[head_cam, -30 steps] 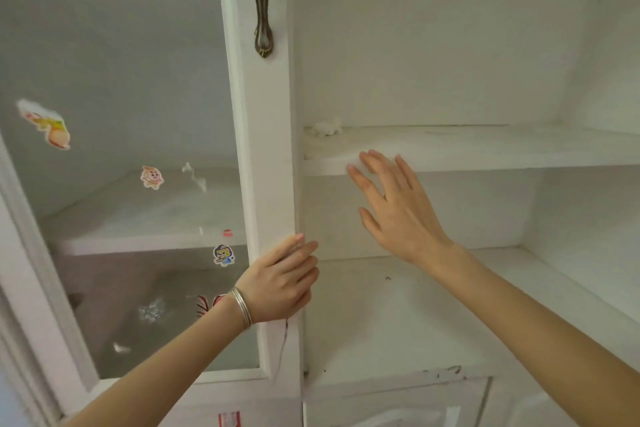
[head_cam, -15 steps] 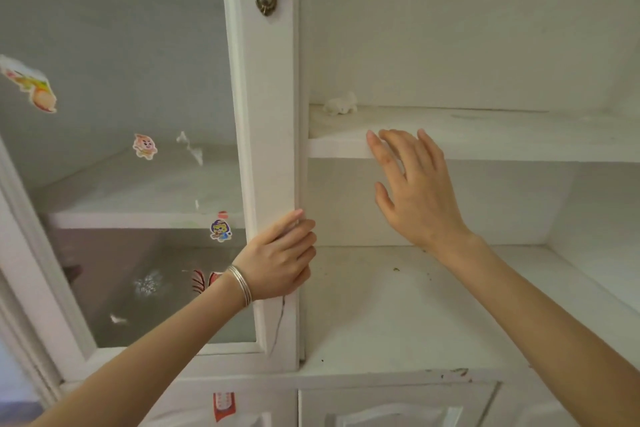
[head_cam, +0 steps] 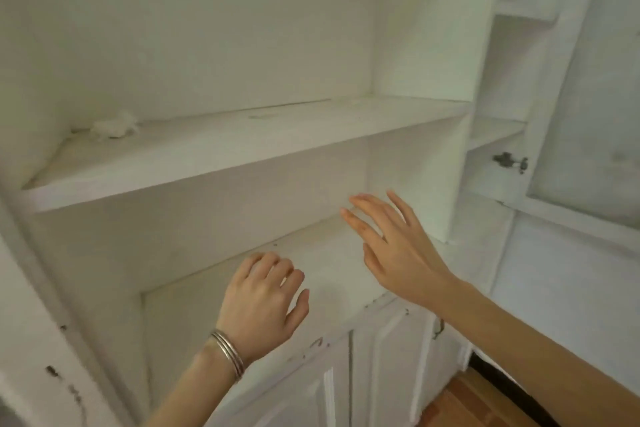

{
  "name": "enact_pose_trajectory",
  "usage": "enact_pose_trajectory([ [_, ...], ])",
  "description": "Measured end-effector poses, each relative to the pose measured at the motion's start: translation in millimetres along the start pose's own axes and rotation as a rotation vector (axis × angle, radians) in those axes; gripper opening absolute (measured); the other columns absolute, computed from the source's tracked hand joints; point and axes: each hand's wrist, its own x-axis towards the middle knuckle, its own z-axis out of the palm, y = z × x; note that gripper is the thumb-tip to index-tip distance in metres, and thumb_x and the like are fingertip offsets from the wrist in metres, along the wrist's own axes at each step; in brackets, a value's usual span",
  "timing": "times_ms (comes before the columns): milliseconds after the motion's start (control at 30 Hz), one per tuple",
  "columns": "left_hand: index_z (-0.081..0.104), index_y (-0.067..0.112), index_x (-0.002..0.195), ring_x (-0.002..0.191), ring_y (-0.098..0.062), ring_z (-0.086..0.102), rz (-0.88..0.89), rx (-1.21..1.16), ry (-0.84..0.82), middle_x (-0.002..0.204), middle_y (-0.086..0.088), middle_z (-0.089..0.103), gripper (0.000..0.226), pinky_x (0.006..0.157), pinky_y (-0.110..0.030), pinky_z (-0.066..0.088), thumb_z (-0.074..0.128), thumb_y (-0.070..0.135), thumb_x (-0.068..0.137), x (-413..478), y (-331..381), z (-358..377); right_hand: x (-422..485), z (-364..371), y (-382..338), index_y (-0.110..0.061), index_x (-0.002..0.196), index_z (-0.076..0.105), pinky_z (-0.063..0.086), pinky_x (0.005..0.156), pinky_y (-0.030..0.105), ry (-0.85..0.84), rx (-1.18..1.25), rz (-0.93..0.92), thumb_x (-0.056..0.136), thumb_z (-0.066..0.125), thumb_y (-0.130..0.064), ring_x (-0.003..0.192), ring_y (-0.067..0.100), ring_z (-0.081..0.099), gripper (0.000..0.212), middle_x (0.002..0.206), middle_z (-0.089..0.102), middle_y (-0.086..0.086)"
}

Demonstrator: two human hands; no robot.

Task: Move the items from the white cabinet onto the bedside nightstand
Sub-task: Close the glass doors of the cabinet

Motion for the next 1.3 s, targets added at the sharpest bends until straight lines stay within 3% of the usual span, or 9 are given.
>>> enact_pose_trajectory([
  [267, 0.068, 0.016, 0.107, 0.104, -0.03, 0.059, 0.15, -0.222, -0.091, 0.112, -0.008, 0.064, 0.04, 0.094, -0.043, 0.038, 0.042, 0.039, 0.086, 81, 152, 64, -184, -53, 112, -0.011, 0.137, 0.044, 0.023, 0.107, 0.049, -0.332, -0.213, 0.281, 0.08, 0.066, -0.023, 0.131, 0.025, 0.038, 0.062, 0.14, 0.045, 0.012],
  [433, 0.063, 0.018, 0.121, 0.117, -0.03, 0.054, 0.212, -0.278, -0.151, 0.126, -0.009, 0.059, 0.046, 0.103, -0.045, 0.032, 0.04, 0.04, 0.088, 117, 261, 88, -283, -97, 172, -0.016, 0.139, 0.039, 0.024, 0.107, 0.05, -0.43, -0.249, 0.382, 0.09, 0.037, -0.034, 0.131, 0.023, 0.04, 0.052, 0.14, 0.046, 0.009],
  [533, 0.062, 0.018, 0.123, 0.12, -0.031, 0.052, 0.212, -0.276, -0.143, 0.129, -0.01, 0.058, 0.048, 0.103, -0.046, 0.029, 0.038, 0.039, 0.088, 146, 316, 95, -330, -123, 215, -0.016, 0.138, 0.04, 0.023, 0.107, 0.05, -0.465, -0.29, 0.375, 0.091, 0.034, -0.034, 0.131, 0.024, 0.041, 0.051, 0.14, 0.046, 0.01],
  [900, 0.058, 0.019, 0.126, 0.123, -0.03, 0.05, 0.274, -0.212, -0.107, 0.13, -0.01, 0.057, 0.048, 0.104, -0.05, 0.035, 0.036, 0.039, 0.089, 251, 444, 102, -391, -187, 353, -0.013, 0.135, 0.044, 0.026, 0.105, 0.052, -0.322, -0.304, 0.352, 0.092, 0.032, -0.032, 0.129, 0.026, 0.043, 0.048, 0.137, 0.049, 0.011],
  [1033, 0.058, 0.019, 0.126, 0.124, -0.03, 0.049, 0.297, -0.188, -0.108, 0.131, -0.009, 0.056, 0.047, 0.105, -0.047, 0.028, 0.037, 0.037, 0.089, 278, 463, 126, -411, -175, 390, -0.012, 0.135, 0.044, 0.026, 0.107, 0.049, -0.295, -0.286, 0.344, 0.092, 0.036, -0.026, 0.129, 0.026, 0.041, 0.047, 0.137, 0.048, 0.012],
  [1300, 0.061, 0.016, 0.123, 0.124, -0.03, 0.047, 0.279, -0.193, -0.016, 0.128, -0.011, 0.057, 0.046, 0.106, -0.046, 0.027, 0.039, 0.034, 0.087, 357, 470, 192, -401, -146, 505, -0.009, 0.134, 0.046, 0.023, 0.112, 0.047, -0.272, -0.347, 0.292, 0.092, 0.039, -0.021, 0.131, 0.027, 0.038, 0.045, 0.138, 0.047, 0.013],
])
